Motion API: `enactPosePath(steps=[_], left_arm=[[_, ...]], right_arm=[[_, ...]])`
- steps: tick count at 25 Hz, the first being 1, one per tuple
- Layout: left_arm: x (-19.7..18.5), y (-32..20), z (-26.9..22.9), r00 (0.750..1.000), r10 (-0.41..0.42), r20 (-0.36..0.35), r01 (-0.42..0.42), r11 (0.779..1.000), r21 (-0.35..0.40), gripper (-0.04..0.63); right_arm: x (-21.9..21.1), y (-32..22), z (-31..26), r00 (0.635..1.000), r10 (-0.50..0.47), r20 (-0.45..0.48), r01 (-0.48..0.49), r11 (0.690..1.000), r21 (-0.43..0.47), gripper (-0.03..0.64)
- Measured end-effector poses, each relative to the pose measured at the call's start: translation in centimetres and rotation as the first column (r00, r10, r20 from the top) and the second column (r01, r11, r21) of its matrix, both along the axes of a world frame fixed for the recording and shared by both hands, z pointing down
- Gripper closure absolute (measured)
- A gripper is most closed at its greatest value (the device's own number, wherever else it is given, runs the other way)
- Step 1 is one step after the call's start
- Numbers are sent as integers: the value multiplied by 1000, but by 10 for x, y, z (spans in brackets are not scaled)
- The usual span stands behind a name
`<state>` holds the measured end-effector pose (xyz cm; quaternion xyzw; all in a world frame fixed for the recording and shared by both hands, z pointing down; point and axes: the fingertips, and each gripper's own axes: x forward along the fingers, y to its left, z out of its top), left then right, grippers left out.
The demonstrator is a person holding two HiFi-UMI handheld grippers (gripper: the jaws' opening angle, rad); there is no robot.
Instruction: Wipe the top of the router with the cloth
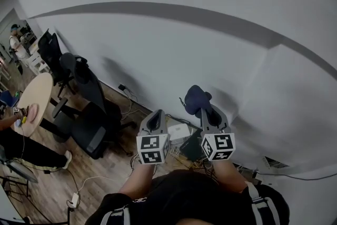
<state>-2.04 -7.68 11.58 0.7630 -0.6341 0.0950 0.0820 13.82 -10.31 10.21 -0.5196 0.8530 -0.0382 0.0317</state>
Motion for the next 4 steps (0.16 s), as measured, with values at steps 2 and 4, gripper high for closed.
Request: enactPosePath(steps=[2, 4], left_arm=[[5, 1, 0, 1000, 2, 5, -2, 1000, 4, 595], [10, 3, 1, 1000, 4, 10, -4, 1000, 5, 595]], right_arm=[[1, 2, -3, 1000, -14, 2, 14, 1000, 15, 594], [2, 5, -5, 1000, -26, 2, 26, 999, 25, 594]])
